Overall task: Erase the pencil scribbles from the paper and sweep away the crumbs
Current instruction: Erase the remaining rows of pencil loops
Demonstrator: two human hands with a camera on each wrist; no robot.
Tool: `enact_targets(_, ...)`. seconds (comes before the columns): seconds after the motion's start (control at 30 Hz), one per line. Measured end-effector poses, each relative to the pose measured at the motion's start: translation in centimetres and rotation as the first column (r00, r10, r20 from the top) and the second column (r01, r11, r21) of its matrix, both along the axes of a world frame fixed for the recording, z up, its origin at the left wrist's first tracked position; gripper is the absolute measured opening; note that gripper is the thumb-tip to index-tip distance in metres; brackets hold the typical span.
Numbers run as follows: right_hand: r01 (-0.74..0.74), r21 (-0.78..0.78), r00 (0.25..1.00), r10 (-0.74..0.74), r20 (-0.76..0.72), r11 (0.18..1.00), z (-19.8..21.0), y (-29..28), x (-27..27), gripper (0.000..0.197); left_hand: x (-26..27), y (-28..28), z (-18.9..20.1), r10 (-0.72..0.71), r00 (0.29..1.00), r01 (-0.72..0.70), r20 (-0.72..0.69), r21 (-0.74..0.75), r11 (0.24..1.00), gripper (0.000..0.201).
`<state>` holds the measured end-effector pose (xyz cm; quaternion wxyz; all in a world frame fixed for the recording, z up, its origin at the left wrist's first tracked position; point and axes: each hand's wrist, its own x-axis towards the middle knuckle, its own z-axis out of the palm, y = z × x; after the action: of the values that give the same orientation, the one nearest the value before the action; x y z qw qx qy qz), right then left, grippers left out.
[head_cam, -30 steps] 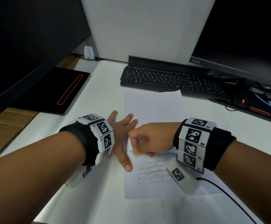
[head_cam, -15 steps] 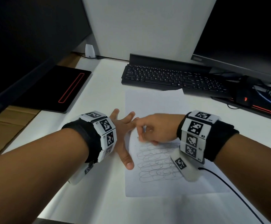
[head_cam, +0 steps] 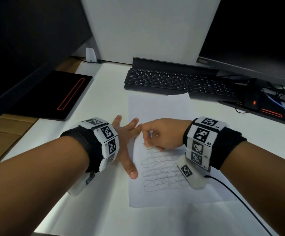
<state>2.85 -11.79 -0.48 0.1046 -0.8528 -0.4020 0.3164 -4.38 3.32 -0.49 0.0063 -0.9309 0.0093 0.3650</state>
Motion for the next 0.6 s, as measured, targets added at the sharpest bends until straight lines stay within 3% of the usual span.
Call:
enact_targets(0.1, -0.073, -0.029, 0.994, 0.070, -0.088, 0.997, -0.2, -0.1, -1.0, 0.012, 0.0, -0.3, 0.3, -0.028, 1.000, 0.028, -0.002, 0.038, 0.999, 0.137)
enact_targets(0.17, -0.032, -0.019, 0.990, 0.029, -0.141, 0.999, 0.0, -0.4, -0.8, 0.014, 0.1, -0.3, 0.2, -0.032, 0.999, 0.032, 0.006, 0.038, 0.999, 0.139)
enact_targets(0.27, 0.043, 0.025, 0.999, -0.042, -0.030, 0.999, 0.3, -0.4, 0.4, 0.012, 0.3, 0.2, -0.3, -0.008, 1.000, 0.008, -0.003, 0.020, 1.000, 0.142)
enact_targets(0.37, -0.058, -0.042, 0.995, 0.054, -0.085, 0.997, -0.1, -0.3, -0.4, 0.013, 0.2, 0.1, -0.1, -0.010, 1.000, 0.010, -0.008, 0.023, 1.000, 0.141)
enact_targets(0.43, -0.050, -0.065, 0.987, 0.039, -0.155, 0.997, 0.1, -0.4, -0.3, 0.014, 0.0, -0.2, 0.2, -0.018, 1.000, 0.019, -0.006, 0.033, 0.999, 0.140)
enact_targets(0.53, 0.019, -0.032, 0.998, -0.021, -0.054, 0.999, 0.5, -0.5, 0.8, 0.014, -0.1, -0.5, 0.5, -0.026, 1.000, 0.026, 0.002, 0.034, 0.999, 0.136)
enact_targets(0.6, -0.019, -0.033, 0.999, 0.017, -0.042, 0.999, 0.2, -0.4, 0.5, 0.014, -0.1, -0.5, 0.6, -0.020, 1.000, 0.019, 0.009, 0.021, 1.000, 0.137)
